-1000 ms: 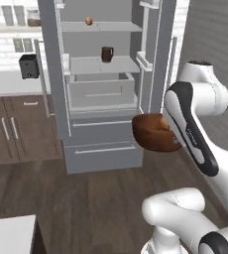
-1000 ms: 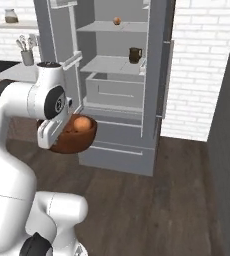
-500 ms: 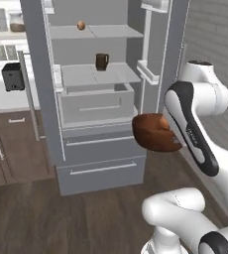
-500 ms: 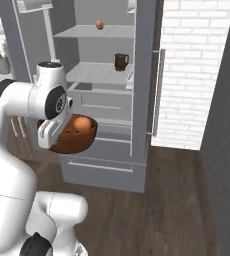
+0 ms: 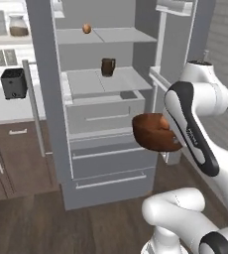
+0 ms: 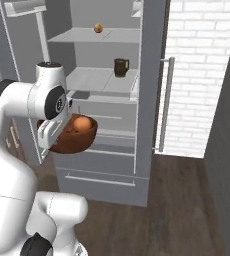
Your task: Pick the chicken drumstick and onion from their plates and place them in the bowl. Then put the bowl in the fridge.
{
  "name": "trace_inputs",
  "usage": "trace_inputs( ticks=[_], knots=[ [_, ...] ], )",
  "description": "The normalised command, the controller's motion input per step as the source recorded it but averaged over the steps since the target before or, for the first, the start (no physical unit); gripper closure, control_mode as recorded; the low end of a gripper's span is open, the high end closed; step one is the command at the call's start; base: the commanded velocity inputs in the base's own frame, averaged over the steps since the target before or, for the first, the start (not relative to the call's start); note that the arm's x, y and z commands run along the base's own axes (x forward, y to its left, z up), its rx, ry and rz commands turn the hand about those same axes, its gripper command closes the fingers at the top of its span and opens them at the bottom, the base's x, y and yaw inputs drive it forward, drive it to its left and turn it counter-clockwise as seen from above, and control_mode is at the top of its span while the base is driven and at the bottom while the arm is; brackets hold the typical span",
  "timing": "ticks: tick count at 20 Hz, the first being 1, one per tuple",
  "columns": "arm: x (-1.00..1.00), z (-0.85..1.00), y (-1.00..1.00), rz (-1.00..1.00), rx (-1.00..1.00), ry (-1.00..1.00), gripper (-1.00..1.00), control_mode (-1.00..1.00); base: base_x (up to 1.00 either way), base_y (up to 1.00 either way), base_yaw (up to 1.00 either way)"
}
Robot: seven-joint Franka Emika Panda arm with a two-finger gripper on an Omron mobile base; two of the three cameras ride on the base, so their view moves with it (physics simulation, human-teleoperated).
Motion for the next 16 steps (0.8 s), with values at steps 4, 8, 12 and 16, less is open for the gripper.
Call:
trace_inputs(
  ticks=[4,8,12,16],
  knots=[
    [0.0,0.0,0.0,0.0,0.0,0.0,1.0,1.0,0.85,0.06,-0.04],
    [0.0,0.0,0.0,0.0,0.0,0.0,1.0,1.0,0.9,0.12,0.0],
    [0.0,0.0,0.0,0.0,0.0,0.0,1.0,1.0,0.83,0.12,0.0],
    [0.0,0.0,0.0,0.0,0.0,0.0,1.0,1.0,0.6,0.28,0.0]
  ],
)
